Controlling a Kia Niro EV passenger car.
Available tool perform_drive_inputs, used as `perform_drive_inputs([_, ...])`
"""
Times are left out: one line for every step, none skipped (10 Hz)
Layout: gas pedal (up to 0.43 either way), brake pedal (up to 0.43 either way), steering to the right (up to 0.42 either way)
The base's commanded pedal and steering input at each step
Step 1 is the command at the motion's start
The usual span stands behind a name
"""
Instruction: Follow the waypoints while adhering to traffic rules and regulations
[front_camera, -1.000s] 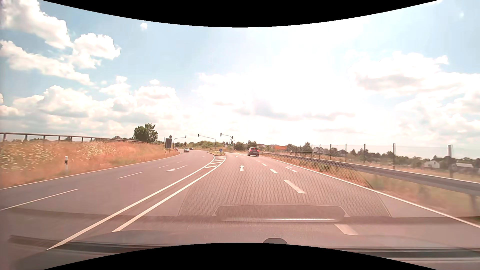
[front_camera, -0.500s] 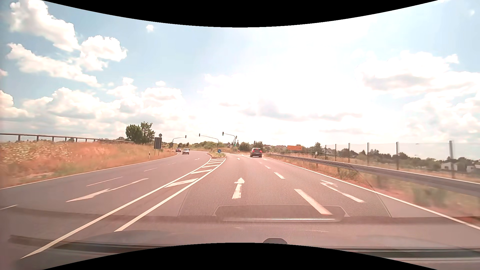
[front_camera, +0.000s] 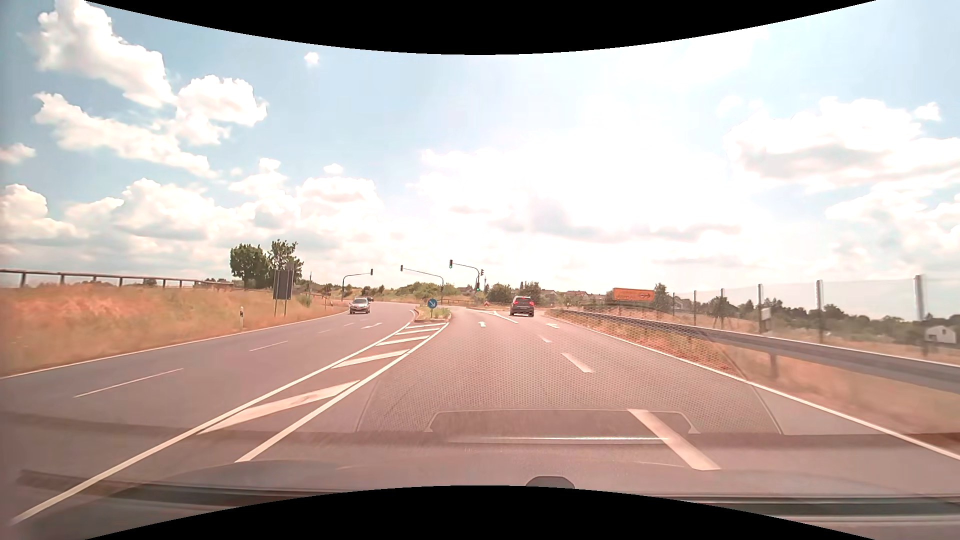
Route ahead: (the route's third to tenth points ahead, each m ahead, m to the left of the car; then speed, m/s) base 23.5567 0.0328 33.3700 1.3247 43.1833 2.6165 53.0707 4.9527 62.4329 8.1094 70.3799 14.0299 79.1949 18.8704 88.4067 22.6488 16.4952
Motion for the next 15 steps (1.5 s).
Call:
perform_drive_inputs([0.087,0.0,-0.023])
perform_drive_inputs([0.087,0.0,-0.023])
perform_drive_inputs([0.087,0.0,-0.023])
perform_drive_inputs([0.087,0.0,-0.023])
perform_drive_inputs([0.087,0.0,-0.023])
perform_drive_inputs([0.087,0.0,-0.023])
perform_drive_inputs([0.087,0.0,-0.023])
perform_drive_inputs([0.087,0.0,-0.023])
perform_drive_inputs([0.087,0.0,-0.023])
perform_drive_inputs([0.087,0.0,-0.023])
perform_drive_inputs([0.087,0.0,-0.023])
perform_drive_inputs([0.098,0.0,-0.024])
perform_drive_inputs([0.098,0.0,-0.024])
perform_drive_inputs([0.098,0.0,-0.024])
perform_drive_inputs([0.098,0.0,-0.024])
